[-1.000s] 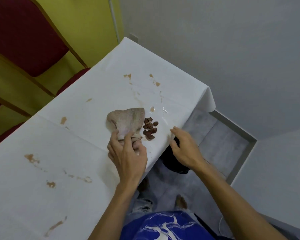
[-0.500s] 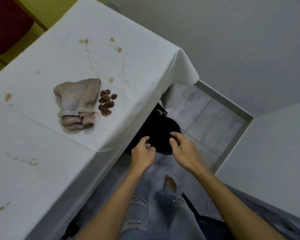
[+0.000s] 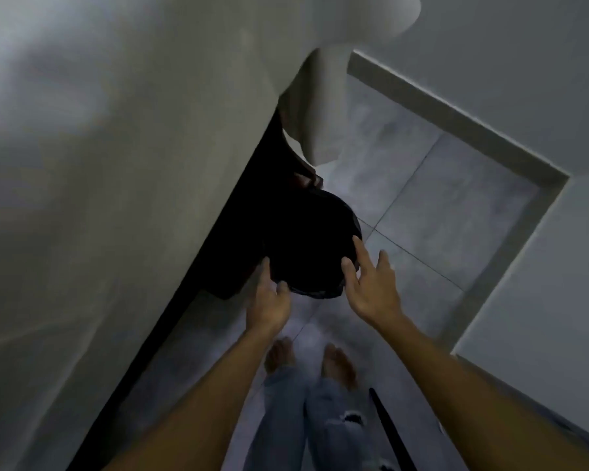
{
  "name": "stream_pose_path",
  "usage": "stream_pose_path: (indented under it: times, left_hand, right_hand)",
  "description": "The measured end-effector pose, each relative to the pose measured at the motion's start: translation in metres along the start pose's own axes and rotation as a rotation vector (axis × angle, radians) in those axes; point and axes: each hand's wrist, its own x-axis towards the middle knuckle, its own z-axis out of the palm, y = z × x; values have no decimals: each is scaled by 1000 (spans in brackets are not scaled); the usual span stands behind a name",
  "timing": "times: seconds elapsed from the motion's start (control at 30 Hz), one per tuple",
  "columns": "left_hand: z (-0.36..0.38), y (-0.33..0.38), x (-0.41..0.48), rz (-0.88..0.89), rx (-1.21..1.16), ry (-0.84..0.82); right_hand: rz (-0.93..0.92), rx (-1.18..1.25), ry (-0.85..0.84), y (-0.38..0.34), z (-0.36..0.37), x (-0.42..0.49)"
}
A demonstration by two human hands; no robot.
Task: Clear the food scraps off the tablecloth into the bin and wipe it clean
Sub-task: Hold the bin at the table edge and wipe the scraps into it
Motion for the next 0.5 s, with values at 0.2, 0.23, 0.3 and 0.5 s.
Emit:
stream_pose_path:
  times: [0.2,0.23,0.3,0.5]
  left_hand:
    - [49,-23,111,-55,55,33]
    - [56,-27,126,-68,66,43]
    - [67,-34,150,-74,124,106]
    - [75,-57,171,311,260,374]
  right_hand:
    - [-49,47,28,47,49,85]
    - [-49,46,32,52,57,95]
    - [-41,46,44,60,72,113]
    - [-90,55,158,73,105,147]
